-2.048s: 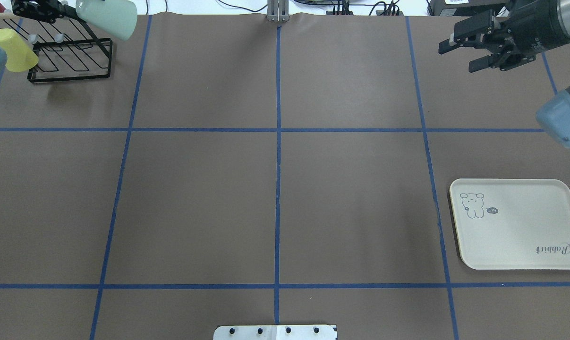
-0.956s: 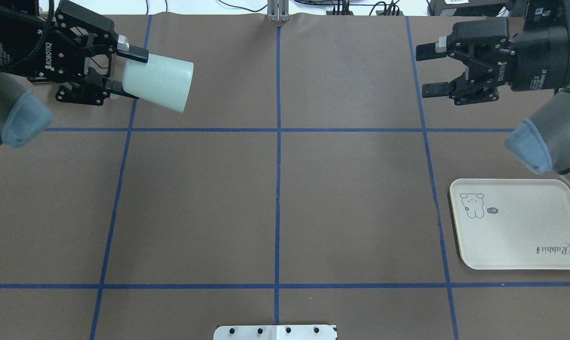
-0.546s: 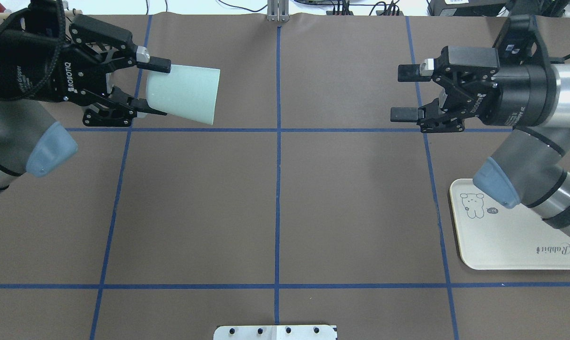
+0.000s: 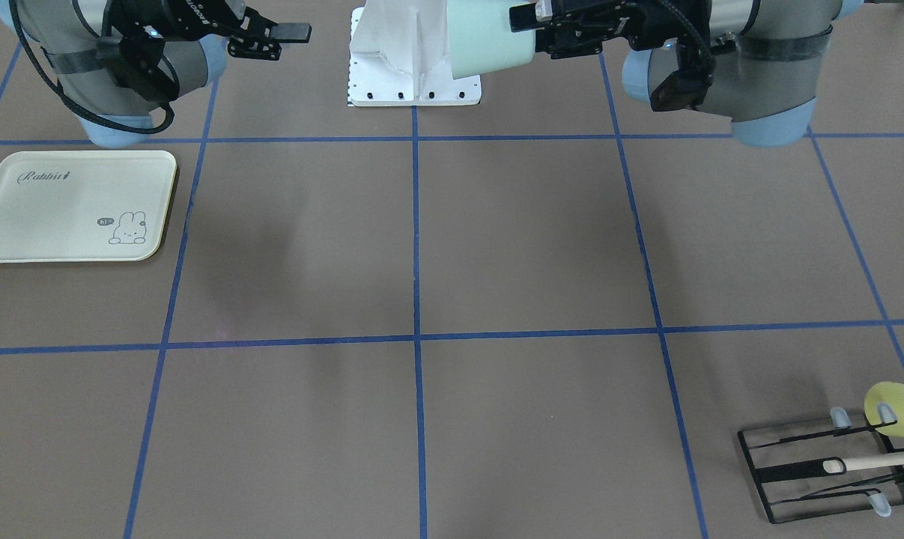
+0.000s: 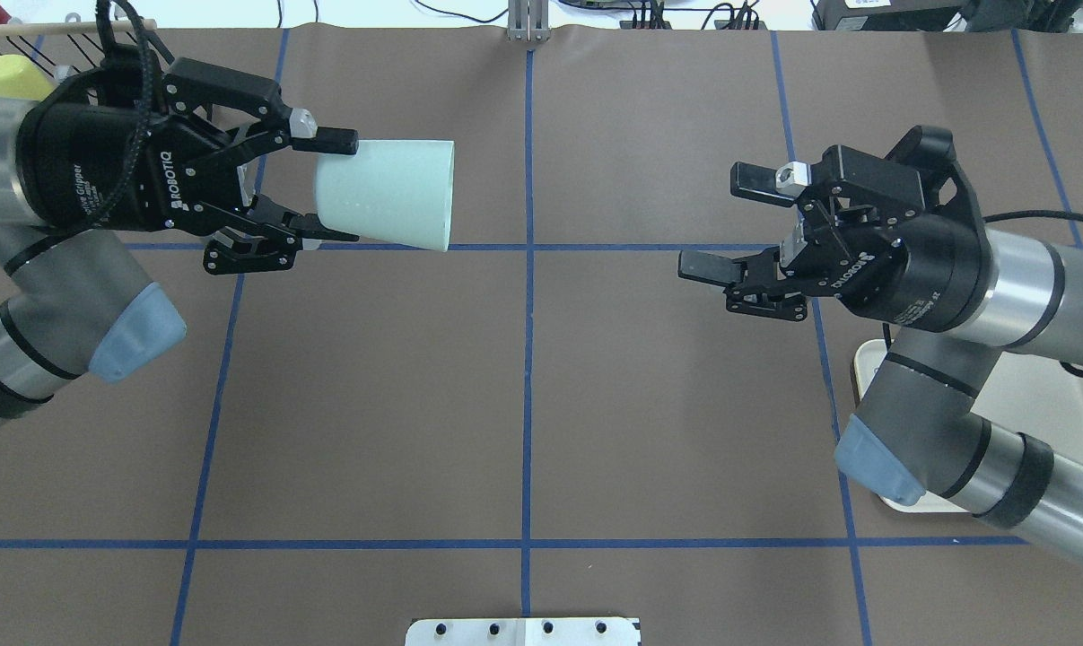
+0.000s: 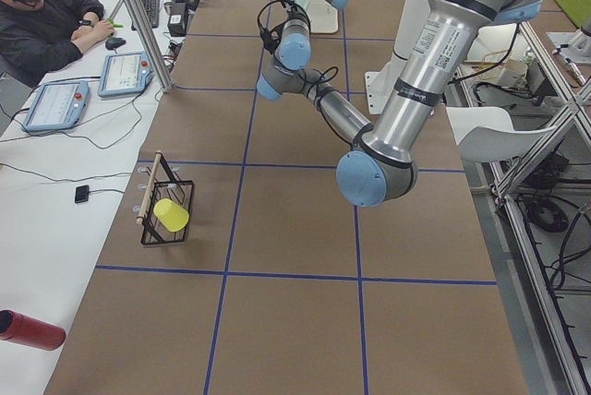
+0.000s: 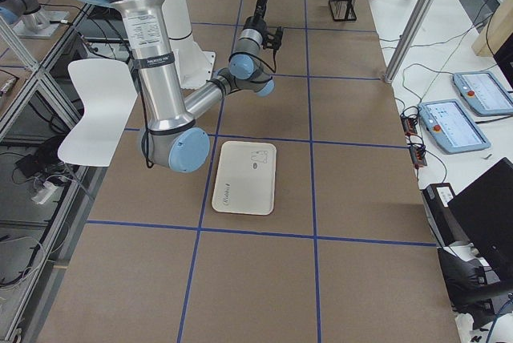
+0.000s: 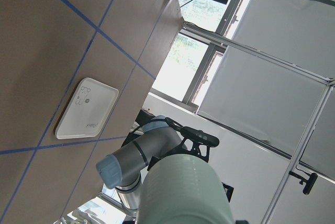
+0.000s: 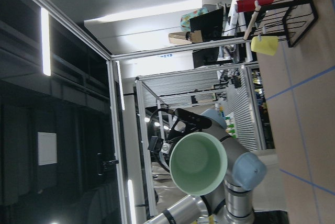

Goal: Left arm grabs green cup and hands to right arm on tray

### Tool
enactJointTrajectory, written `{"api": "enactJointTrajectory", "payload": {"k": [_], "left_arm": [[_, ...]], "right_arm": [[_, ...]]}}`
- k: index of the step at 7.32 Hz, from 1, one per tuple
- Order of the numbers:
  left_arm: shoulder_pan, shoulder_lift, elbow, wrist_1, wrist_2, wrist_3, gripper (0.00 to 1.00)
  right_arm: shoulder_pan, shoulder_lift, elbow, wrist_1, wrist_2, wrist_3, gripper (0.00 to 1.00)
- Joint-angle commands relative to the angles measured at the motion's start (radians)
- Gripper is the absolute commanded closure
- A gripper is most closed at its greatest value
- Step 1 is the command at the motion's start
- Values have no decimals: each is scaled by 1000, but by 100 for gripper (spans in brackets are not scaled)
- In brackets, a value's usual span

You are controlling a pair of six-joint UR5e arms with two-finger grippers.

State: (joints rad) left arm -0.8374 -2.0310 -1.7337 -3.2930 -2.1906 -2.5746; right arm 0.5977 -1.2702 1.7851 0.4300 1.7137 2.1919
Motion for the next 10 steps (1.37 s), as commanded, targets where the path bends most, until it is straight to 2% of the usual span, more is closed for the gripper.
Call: {"api": "enactJointTrajectory", "payload": {"k": [1, 3, 5, 10], "left_arm": [[41, 2, 13, 0, 2, 7, 100], [78, 0, 13, 3, 3, 8, 100], [83, 0, 14, 4, 3, 7, 100], [100, -3, 14, 6, 3, 7, 100]], "right_arm": [[-47, 9, 2, -11, -20, 2, 1], [-85, 47, 0, -109, -32, 0, 1], [-127, 92, -1, -145, -101, -1, 2], [-147, 173, -10, -272, -158, -9, 2]]}}
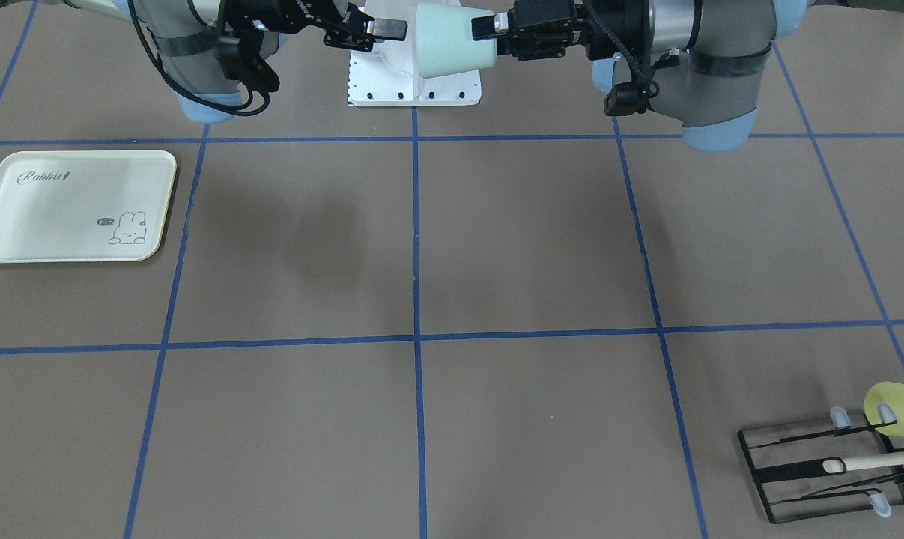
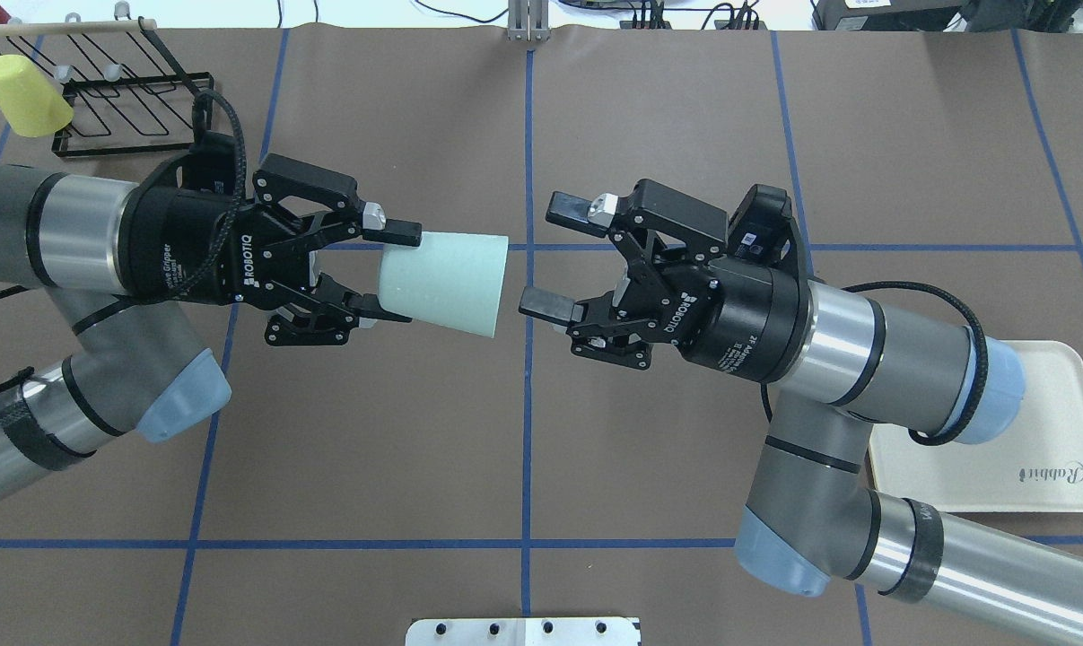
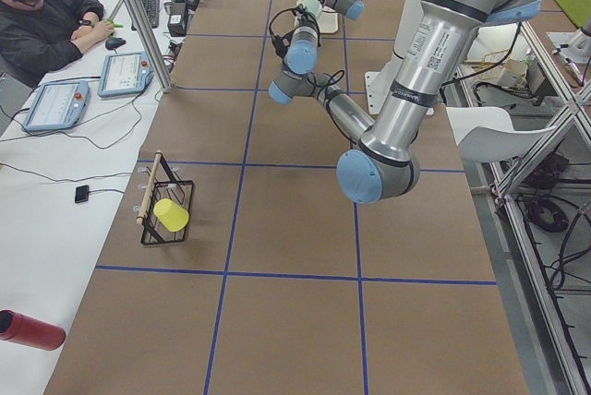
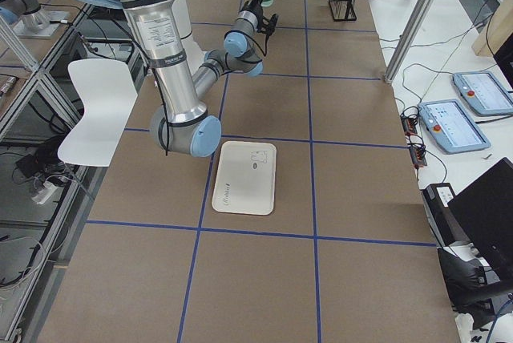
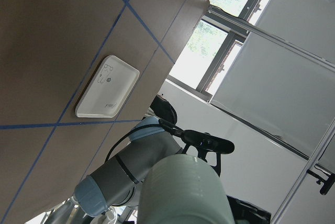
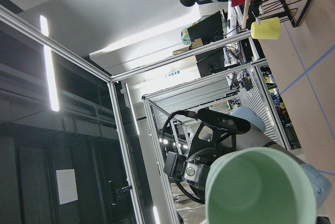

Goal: Left arm grabs green cup and hands to right arm on tray

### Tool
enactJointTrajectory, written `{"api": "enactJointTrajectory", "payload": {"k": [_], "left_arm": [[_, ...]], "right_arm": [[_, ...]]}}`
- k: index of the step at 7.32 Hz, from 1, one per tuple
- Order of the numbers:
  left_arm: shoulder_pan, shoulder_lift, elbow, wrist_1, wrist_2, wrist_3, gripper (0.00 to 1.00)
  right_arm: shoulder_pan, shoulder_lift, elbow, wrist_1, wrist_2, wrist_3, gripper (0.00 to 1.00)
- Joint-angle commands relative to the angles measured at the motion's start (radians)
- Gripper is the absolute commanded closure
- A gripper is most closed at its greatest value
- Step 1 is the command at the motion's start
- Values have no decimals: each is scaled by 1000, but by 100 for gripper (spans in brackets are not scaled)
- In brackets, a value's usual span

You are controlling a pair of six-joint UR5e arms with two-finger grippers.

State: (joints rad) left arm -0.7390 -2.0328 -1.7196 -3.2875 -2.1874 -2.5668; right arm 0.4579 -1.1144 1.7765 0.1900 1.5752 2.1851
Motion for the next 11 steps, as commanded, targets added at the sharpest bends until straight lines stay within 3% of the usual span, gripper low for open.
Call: {"api": "enactJointTrajectory", "payload": {"k": [1, 5, 6, 11], "left_arm": [[1, -1, -2, 0, 0, -1, 100], [16, -1, -9, -3, 0, -10, 100], [18, 2, -12, -4, -2, -9, 100], [20, 2, -25, -11, -11, -4, 100]], "right_arm": [[-19, 31, -2, -46, -30, -10, 2], [-33, 33, -2, -60, -43, -31, 5], [-36, 31, 0, -60, -55, -31, 14], [-38, 28, 7, -60, -57, -36, 15]]}}
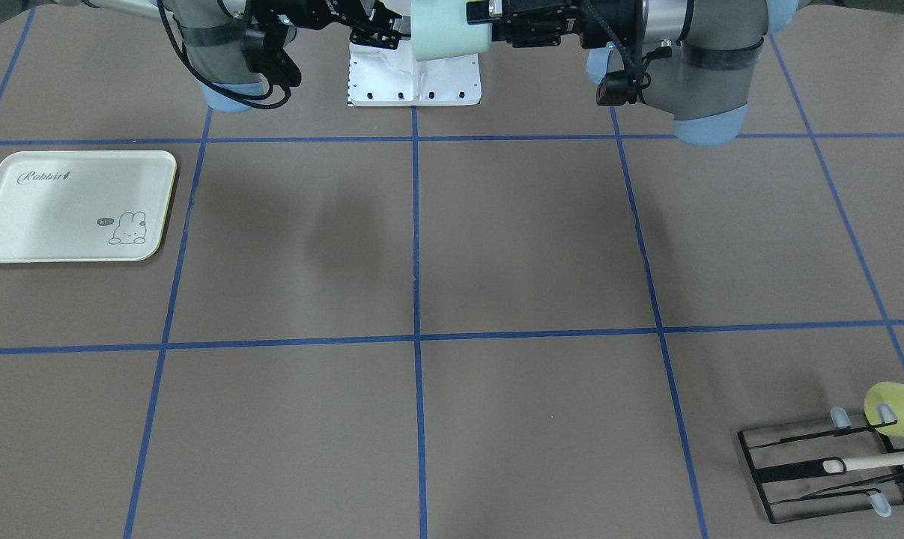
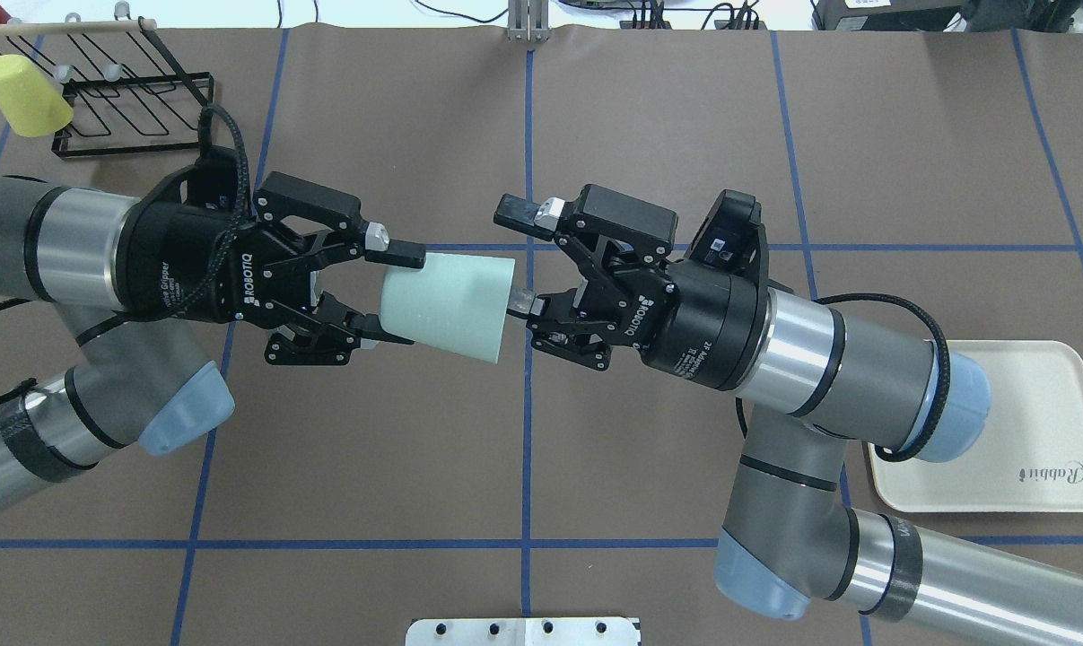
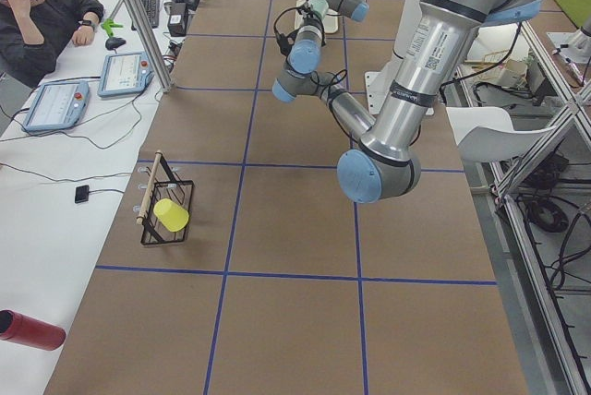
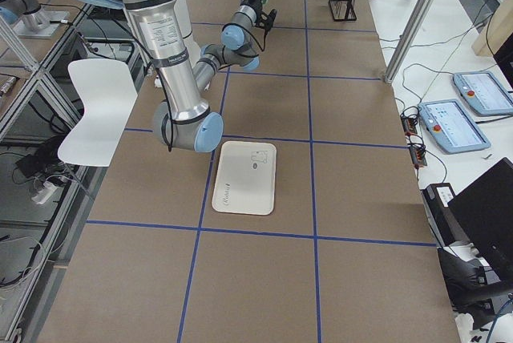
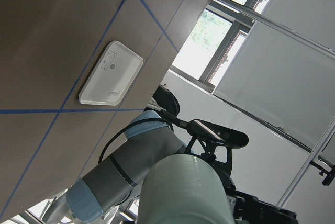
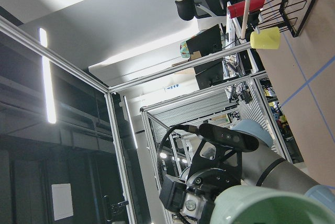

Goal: Left arm grabs green cup and hands to right arm on tray

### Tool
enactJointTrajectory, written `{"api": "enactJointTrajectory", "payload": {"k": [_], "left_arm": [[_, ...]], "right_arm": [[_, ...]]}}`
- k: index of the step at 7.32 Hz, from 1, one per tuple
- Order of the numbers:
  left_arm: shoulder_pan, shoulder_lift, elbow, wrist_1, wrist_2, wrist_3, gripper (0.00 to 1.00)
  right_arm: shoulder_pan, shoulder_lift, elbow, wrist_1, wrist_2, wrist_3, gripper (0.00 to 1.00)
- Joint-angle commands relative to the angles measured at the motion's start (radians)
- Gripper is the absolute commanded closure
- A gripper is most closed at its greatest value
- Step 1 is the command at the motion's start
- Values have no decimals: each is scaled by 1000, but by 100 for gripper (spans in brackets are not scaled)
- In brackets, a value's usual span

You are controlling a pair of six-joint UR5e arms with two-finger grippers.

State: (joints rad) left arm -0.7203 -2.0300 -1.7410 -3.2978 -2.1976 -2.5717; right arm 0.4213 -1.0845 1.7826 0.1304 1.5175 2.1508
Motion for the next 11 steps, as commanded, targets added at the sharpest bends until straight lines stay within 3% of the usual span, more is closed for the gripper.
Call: {"api": "enactJointTrajectory", "payload": {"k": [1, 3, 7, 11], "left_arm": [[1, -1, -5, 0, -2, 1, 100], [1, -1, -5, -2, -2, 1, 100], [1, -1, -3, -2, -2, 2, 100], [1, 1, 0, 0, -4, 4, 100]], "right_arm": [[-4, -3, 1, 0, 1, -2, 15], [-4, -3, 1, 0, 0, -2, 17], [-9, -6, 1, 2, 3, -2, 55], [-12, -12, 6, 6, 9, -55, 56]]}}
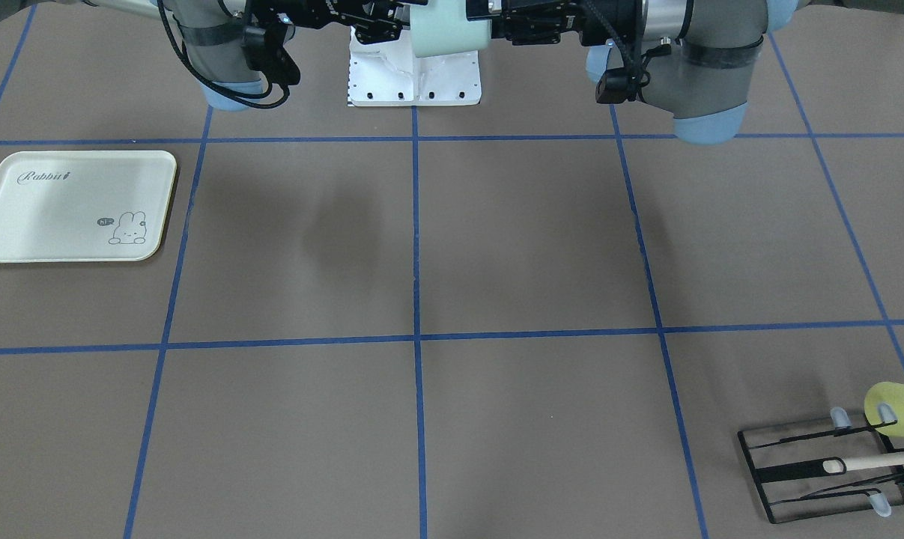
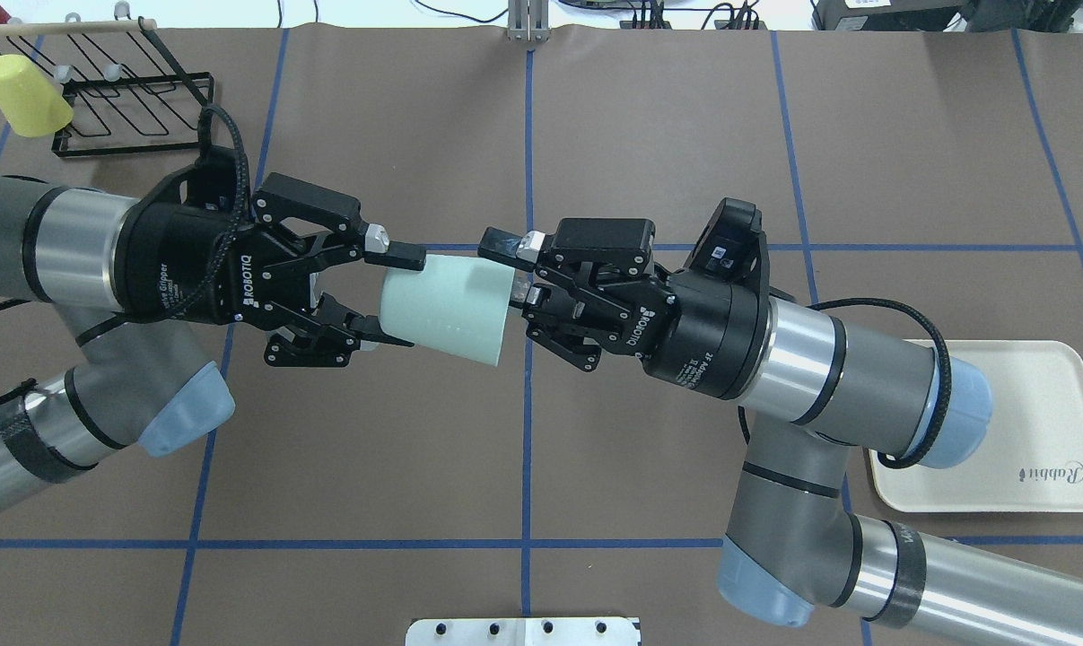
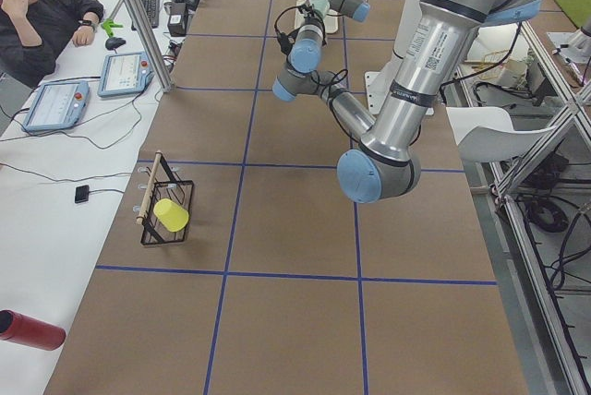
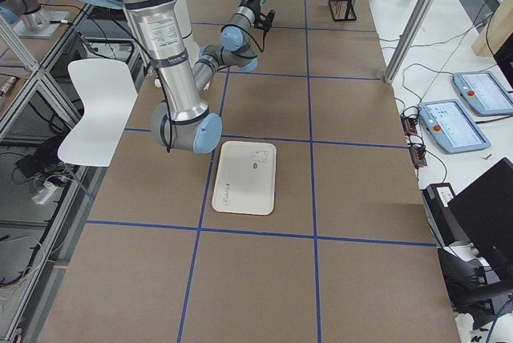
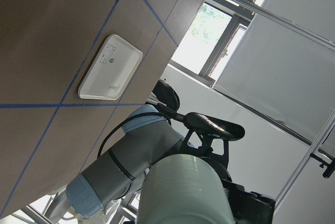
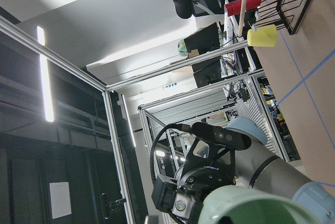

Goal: Left arm grabs green cup and hands to right arm on tray

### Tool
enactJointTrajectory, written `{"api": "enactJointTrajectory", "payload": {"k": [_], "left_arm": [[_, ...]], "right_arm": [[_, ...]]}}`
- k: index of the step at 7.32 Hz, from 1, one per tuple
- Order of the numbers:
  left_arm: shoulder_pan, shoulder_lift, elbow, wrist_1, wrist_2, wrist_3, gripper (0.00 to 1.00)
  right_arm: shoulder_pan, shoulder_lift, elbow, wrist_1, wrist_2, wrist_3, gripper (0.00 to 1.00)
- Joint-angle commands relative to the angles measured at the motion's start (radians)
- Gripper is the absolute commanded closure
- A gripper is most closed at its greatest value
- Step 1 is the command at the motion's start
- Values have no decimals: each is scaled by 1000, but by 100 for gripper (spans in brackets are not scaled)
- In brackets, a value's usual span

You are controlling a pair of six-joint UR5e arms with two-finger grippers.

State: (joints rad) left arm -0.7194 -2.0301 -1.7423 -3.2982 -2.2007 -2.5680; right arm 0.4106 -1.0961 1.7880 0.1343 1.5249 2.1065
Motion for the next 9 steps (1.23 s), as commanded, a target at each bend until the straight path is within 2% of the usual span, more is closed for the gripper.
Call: {"api": "enactJointTrajectory", "payload": {"k": [1, 4, 5, 6, 7, 8, 9], "left_arm": [[0, 1, 1, 0, -1, 0, 100], [0, -1, 1, 0, -1, 0, 100], [0, -1, 1, 0, -1, 0, 100], [0, -1, 1, 0, -1, 0, 100], [0, -1, 1, 0, -1, 2, 100], [3, -4, 1, 0, -1, 18, 77], [3, -4, 1, 6, 6, 155, 1]], "right_arm": [[-1, -2, 1, 2, 3, -11, 56], [-1, -2, 1, -1, 4, -16, 56], [-1, -5, 1, -1, 4, -17, 64], [-1, -5, 1, -2, 9, -17, 79], [0, -7, 1, -4, 24, -17, 100], [0, -14, 1, -4, 26, -35, 100], [0, -16, 2, -5, 23, -49, 100]]}}
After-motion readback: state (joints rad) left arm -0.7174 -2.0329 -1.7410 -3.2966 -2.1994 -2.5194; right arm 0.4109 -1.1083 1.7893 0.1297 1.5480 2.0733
